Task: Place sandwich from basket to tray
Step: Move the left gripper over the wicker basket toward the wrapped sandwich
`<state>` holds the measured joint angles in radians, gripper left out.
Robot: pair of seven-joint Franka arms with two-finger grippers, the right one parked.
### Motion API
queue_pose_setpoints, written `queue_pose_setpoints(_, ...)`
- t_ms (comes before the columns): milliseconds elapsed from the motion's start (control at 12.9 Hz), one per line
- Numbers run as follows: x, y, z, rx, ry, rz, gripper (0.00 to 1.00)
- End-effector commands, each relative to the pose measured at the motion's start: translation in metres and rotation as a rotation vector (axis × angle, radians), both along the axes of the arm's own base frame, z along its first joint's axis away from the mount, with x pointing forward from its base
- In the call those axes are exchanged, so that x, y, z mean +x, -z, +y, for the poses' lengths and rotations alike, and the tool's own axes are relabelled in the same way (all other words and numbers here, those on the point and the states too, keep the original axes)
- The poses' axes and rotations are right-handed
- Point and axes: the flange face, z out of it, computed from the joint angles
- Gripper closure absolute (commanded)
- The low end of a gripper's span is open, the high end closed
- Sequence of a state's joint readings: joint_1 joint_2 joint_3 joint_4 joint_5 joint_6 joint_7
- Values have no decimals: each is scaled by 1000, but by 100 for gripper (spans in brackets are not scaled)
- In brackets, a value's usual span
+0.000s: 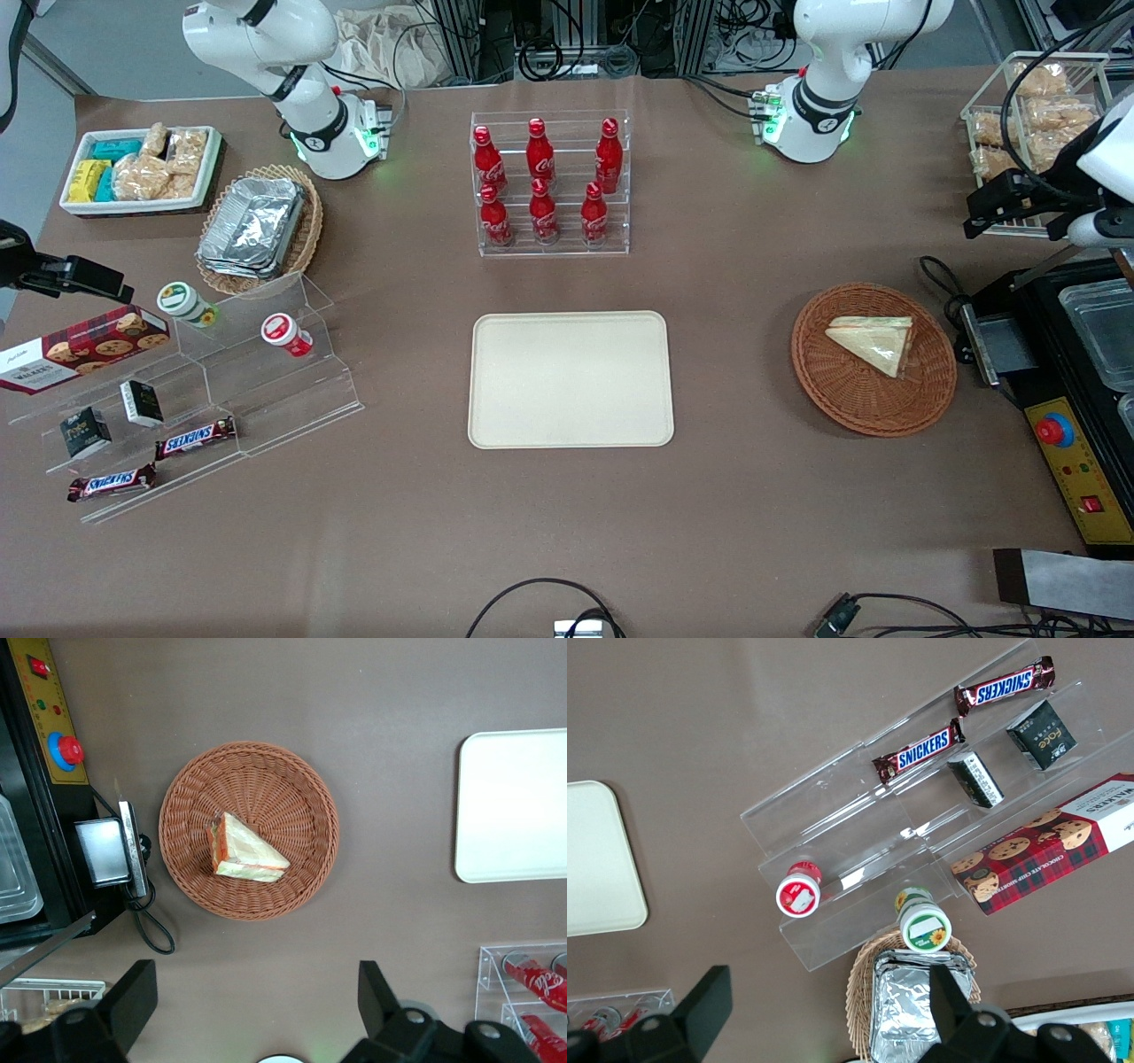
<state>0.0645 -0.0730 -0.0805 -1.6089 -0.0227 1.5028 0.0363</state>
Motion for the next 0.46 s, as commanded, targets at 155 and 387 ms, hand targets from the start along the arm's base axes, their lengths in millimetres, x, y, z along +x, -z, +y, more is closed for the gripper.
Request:
queue_pose_setpoints(155, -7, 1, 1, -10, 5, 14, 0)
queue_pose_setpoints(387, 4, 29, 7, -2, -114, 76, 0)
